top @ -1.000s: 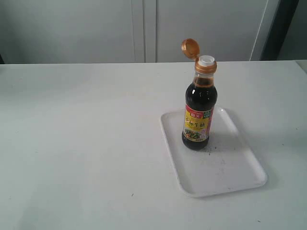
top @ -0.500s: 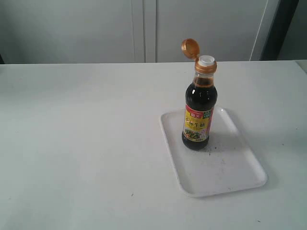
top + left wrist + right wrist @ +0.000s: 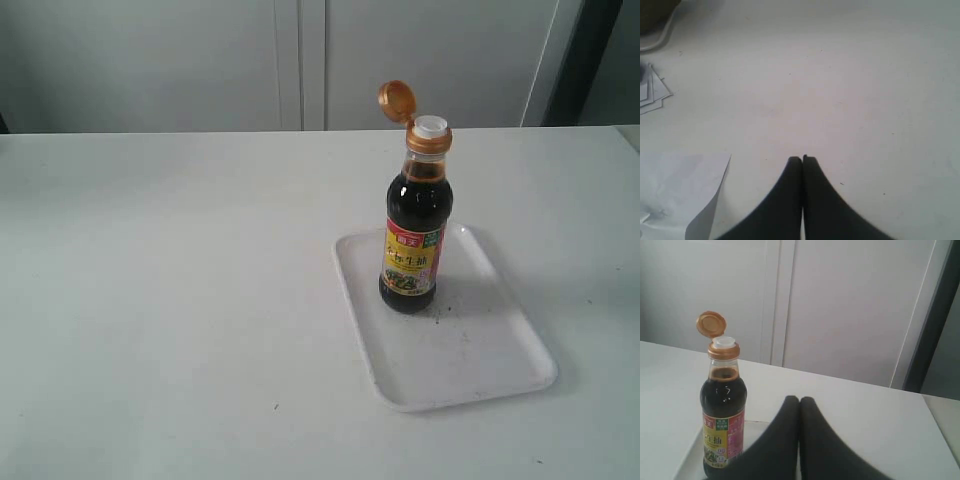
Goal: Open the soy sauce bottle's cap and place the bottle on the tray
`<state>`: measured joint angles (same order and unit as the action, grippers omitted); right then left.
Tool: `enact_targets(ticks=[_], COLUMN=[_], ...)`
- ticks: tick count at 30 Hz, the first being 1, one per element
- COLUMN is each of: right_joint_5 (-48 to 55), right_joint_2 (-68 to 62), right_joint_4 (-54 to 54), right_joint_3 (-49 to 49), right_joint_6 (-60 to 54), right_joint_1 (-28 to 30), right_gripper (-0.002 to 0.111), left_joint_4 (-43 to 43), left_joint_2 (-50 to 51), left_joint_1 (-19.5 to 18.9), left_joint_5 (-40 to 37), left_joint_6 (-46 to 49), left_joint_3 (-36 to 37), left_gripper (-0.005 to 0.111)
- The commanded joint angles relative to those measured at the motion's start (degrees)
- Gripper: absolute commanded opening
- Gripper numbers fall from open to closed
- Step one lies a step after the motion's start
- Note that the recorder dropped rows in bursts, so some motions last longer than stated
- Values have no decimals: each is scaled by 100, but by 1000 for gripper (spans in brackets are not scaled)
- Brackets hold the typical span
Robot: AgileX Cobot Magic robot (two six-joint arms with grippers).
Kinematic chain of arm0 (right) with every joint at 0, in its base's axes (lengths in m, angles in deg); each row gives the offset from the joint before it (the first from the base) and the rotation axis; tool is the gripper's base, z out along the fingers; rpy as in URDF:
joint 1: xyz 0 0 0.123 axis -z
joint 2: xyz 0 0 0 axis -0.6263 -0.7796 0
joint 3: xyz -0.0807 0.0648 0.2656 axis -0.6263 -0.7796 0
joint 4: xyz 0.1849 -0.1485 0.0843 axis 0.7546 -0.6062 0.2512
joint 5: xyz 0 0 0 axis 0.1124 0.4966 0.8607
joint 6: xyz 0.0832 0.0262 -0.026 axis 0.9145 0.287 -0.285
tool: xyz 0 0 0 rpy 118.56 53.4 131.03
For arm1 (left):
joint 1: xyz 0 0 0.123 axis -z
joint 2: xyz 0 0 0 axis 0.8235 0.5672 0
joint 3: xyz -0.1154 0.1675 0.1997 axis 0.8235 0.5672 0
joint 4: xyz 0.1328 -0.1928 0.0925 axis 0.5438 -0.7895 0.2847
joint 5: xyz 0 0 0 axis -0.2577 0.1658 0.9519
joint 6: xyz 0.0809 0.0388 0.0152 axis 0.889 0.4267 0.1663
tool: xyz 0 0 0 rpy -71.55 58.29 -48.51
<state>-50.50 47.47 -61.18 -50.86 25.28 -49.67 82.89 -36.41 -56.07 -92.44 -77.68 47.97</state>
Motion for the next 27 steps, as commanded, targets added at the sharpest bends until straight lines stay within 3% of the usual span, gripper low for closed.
enact_targets(ticks=[1, 27], right_joint_5=[-42, -42], right_joint_2=[37, 37], right_joint_4=[40, 9], right_joint_3=[-30, -30], right_joint_6=[20, 128], right_joint_1=[0, 0], right_gripper=[0, 0], left_joint_4=[-72, -72], left_joint_2=[-27, -27], left_joint_1=[-4, -4], left_joint_5=[28, 28], left_joint_6=[43, 32], left_joint_3=[25, 25], left_gripper=[1, 1])
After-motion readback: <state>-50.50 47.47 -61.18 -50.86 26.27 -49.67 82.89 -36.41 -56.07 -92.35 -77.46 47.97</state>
